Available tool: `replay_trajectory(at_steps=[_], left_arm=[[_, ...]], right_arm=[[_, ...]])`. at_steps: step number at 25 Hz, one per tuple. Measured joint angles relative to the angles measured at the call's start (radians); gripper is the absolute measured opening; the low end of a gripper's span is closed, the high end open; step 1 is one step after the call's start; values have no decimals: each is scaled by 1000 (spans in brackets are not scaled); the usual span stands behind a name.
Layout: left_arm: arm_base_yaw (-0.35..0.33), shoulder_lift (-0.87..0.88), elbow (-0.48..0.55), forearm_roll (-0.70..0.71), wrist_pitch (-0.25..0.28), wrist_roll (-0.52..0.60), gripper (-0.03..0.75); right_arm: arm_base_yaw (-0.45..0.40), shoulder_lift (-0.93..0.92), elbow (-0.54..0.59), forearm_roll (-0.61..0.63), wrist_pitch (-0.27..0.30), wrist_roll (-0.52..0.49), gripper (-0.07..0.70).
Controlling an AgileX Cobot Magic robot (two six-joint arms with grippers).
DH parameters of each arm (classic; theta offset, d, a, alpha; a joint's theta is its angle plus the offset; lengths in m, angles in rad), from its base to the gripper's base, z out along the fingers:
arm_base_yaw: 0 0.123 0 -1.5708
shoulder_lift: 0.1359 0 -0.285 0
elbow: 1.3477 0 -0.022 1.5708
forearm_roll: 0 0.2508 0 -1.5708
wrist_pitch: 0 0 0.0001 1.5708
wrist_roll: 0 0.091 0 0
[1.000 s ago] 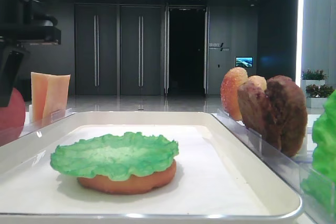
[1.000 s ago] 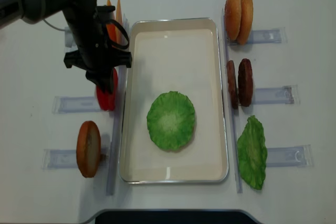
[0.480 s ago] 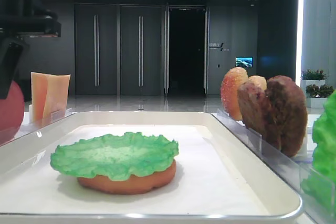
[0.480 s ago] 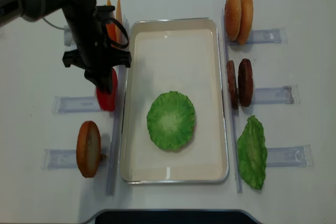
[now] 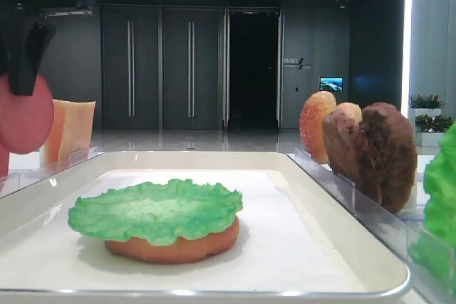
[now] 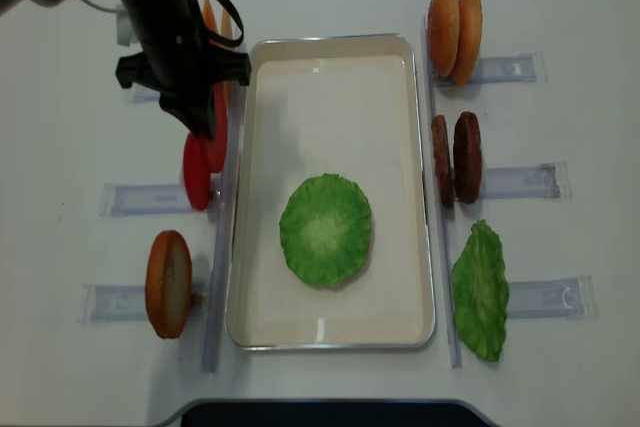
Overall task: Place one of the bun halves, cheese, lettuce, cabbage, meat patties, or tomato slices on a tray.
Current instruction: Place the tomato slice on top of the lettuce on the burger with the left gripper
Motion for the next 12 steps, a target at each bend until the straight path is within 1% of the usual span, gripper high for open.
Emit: replay_trajectory(at_steps=[6,8,12], left_arm=[[-1,-48,0,-41,4,-1,55],[-13,-62,0,-49,5,-4,55],[-56,-79,0,-80,6,-18,55]], right_arm=[[0,0,0,0,0,0,408],[0,0,0,0,0,0,408],[0,0,0,0,0,0,408]])
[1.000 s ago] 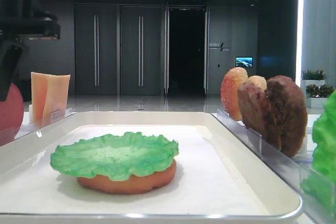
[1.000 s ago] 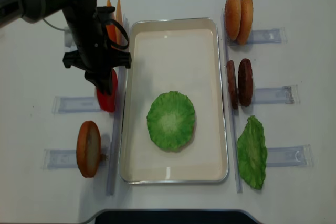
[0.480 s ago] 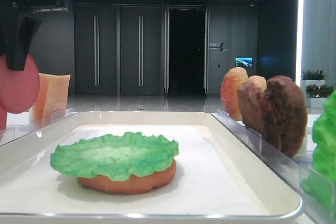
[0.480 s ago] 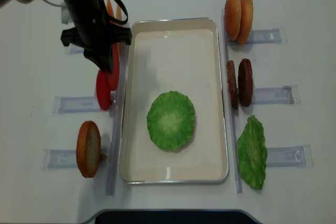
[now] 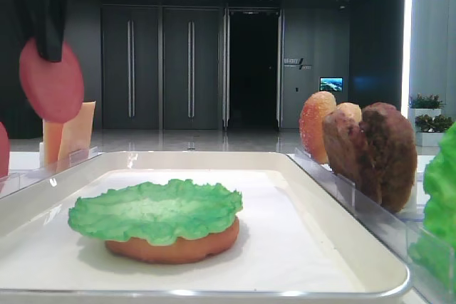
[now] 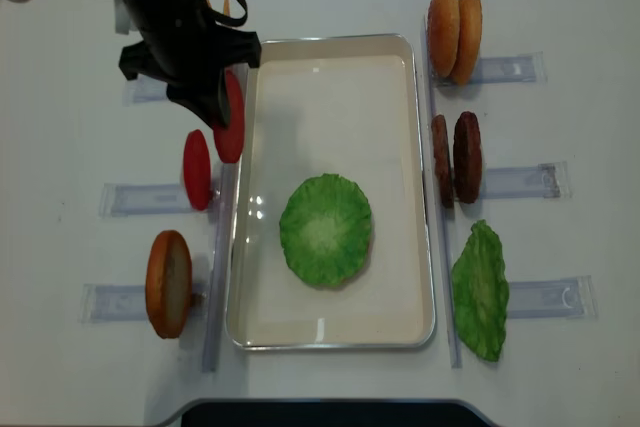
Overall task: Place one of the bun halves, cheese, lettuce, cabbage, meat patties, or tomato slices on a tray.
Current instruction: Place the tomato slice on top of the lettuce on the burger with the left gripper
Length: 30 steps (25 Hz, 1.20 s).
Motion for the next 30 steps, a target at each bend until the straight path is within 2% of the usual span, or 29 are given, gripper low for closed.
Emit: replay_trajectory(at_steps=[6,9,19,24,28,30], left_arm=[[-63,-2,20,-55,-5,-25,55],[-92,-3,55,-75,-42,-36,55],[-143,-67,227,-208,-260,-41,55],[-165,-84,290,-271,-337,-23,55],[-192,-84,323,-342,-424,20,55],[-201,-84,333,-373,-447,40,55]], right_arm=[[0,0,0,0,0,0,408],[0,0,0,0,0,0,408],[0,0,0,0,0,0,408],[0,0,0,0,0,0,408],[0,0,0,0,0,0,408],[0,0,0,0,0,0,408]])
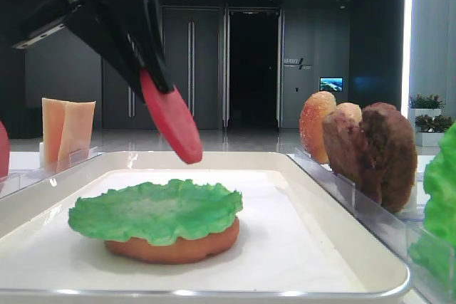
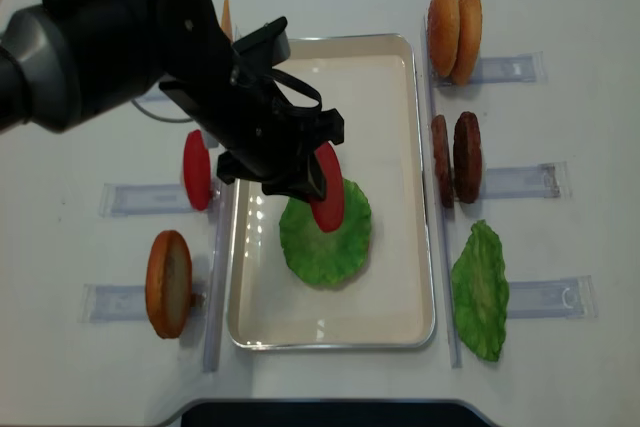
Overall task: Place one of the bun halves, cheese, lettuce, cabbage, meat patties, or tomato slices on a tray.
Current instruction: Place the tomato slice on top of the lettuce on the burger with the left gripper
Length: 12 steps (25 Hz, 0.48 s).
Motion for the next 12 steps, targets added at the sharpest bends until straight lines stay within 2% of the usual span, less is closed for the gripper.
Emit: replay_trajectory(at_steps=[12], left_arm=[[-20,33,4,-81,-25,74,55]], right_arm=[[0,0,0,0,0,0,408]])
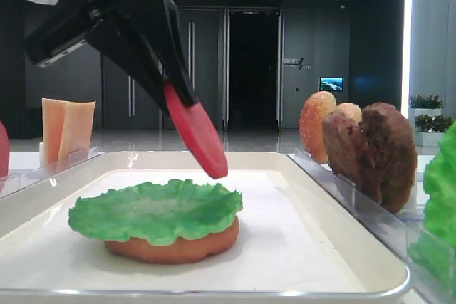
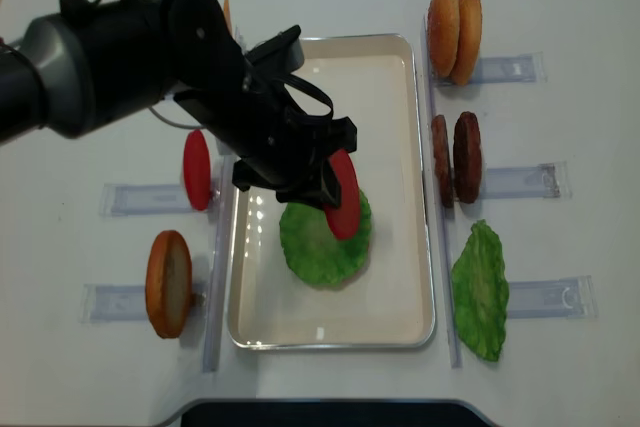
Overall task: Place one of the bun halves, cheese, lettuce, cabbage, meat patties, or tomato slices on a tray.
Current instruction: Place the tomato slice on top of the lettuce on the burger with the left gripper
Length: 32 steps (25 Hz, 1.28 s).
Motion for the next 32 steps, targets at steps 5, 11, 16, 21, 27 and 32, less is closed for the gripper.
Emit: replay_trajectory(at_steps=[5,11,16,21,27,32], left_arm=[[-2,30,0,-17,-8,21,55],[-2,30,0,-23,-11,35,55],[-2,40,0,-27,-11,36,55],[-2,70,0,-31,-11,38,55],[-2,70,0,-34,-12,40,55],[-2,70,0,-34,-11,40,56]], right_arm=[[0,0,0,0,0,0,408],[0,0,0,0,0,0,408],[0,0,0,0,0,0,408],[0,0,0,0,0,0,408],[0,0,0,0,0,0,408],[0,0,0,0,0,0,408]])
